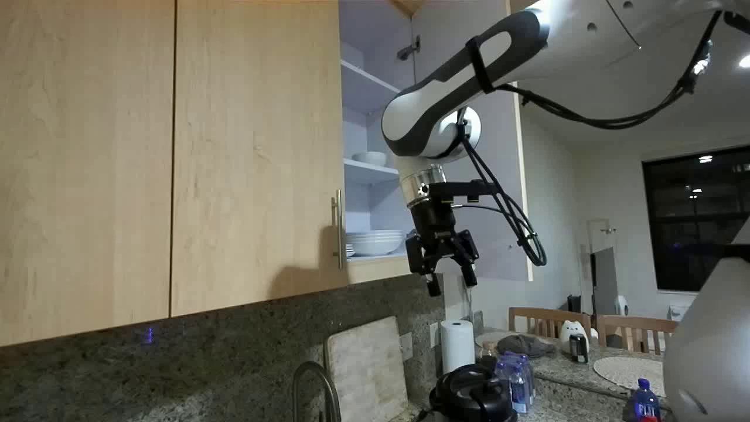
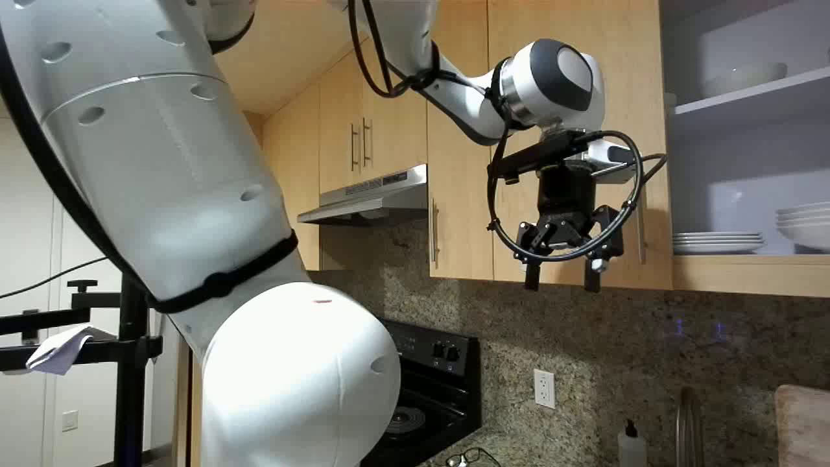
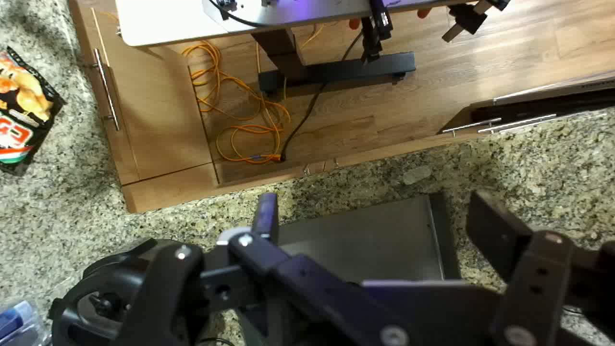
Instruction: Close the open cabinet door
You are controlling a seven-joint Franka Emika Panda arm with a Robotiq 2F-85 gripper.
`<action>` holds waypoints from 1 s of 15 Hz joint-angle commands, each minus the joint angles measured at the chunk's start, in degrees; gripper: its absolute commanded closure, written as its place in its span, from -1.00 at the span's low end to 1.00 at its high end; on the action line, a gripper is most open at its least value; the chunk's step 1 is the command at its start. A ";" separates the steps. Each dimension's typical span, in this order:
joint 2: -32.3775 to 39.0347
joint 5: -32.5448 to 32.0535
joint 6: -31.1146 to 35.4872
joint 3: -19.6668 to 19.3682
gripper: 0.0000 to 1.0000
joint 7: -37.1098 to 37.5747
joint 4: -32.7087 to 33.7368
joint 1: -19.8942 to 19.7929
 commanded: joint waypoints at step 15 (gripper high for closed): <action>-11.18 -0.09 1.64 -1.33 -1.00 -0.30 -6.81 0.58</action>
